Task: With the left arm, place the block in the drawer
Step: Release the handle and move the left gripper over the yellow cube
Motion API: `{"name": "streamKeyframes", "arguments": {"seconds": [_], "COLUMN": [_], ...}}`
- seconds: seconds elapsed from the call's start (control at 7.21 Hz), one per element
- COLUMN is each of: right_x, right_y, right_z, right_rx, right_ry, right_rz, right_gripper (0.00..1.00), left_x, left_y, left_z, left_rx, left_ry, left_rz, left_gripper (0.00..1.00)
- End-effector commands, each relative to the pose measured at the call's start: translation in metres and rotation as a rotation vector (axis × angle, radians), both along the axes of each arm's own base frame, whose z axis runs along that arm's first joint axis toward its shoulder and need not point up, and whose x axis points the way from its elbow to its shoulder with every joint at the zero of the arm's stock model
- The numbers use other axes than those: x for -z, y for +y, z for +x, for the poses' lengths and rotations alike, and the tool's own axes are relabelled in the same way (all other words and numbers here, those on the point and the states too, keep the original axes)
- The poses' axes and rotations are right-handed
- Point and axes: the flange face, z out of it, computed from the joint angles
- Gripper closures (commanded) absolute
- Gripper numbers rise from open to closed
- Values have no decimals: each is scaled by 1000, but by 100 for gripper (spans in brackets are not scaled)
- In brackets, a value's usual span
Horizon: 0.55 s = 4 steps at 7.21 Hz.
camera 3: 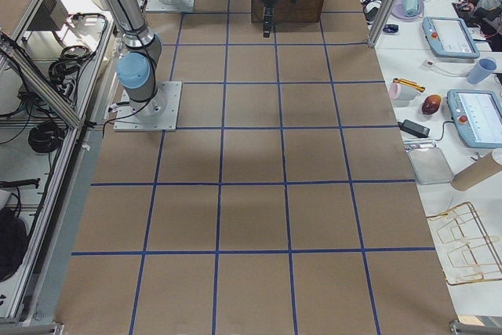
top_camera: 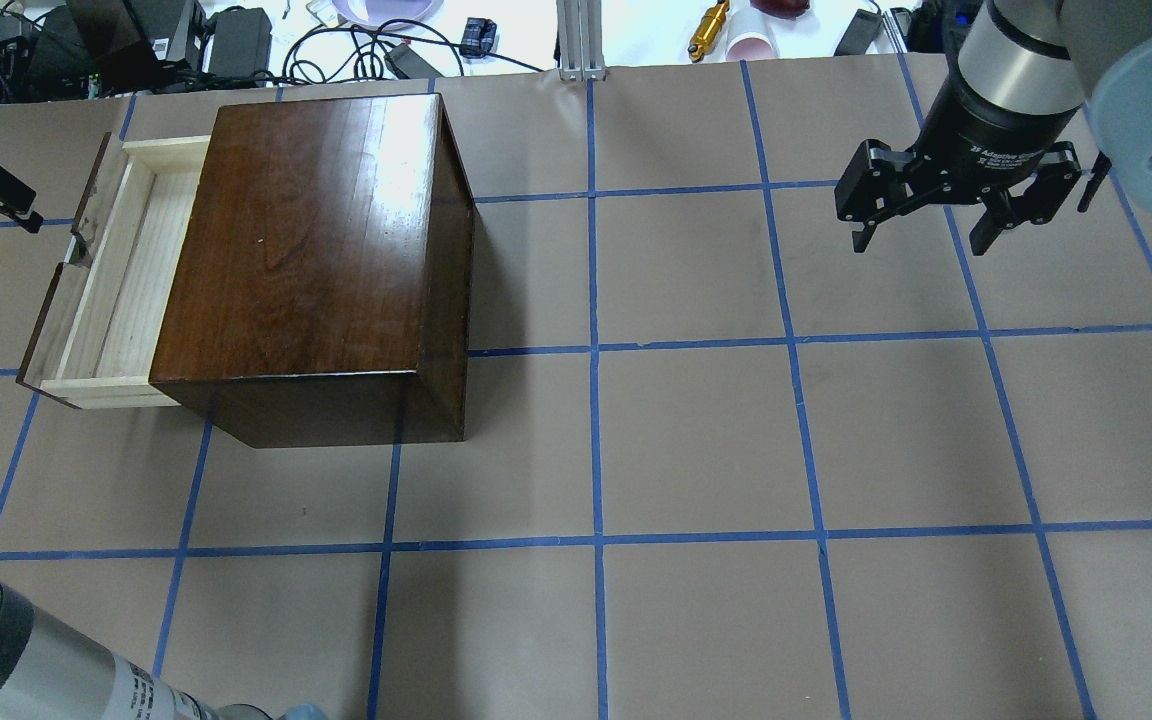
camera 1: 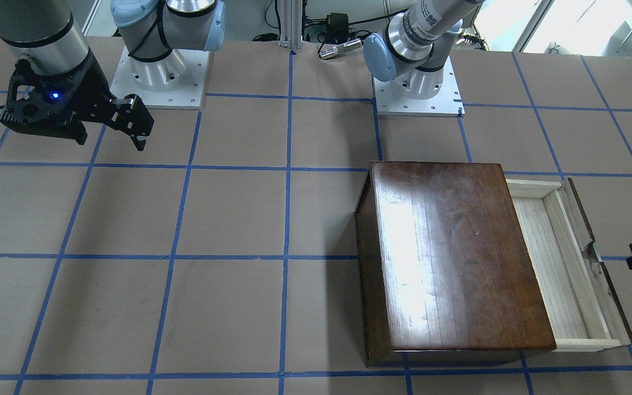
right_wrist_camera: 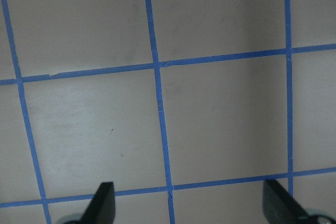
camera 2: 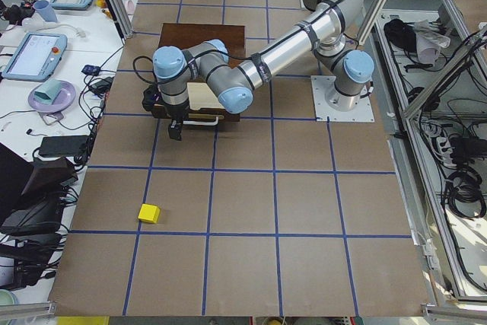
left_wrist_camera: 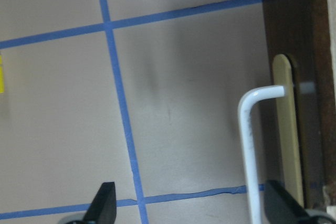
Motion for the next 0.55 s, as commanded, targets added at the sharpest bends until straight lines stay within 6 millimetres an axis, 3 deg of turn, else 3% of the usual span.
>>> {"name": "streamKeyframes", "arguments": {"seconds": [0.0,0.42], "right_x": [0,0], "right_y": [0,0], "right_z": [0,0], "right_rx": [0,0], "right_ry": [0,0], "right_rz": [0,0], "right_gripper": [0,0], "left_x": [-21,4], "left_y": [-2,-5], "left_z": [43,99], "left_rx": [-36,-43], "left_ry": [-30,-37], "left_rz": [-38,-34], "left_gripper": [0,0]}}
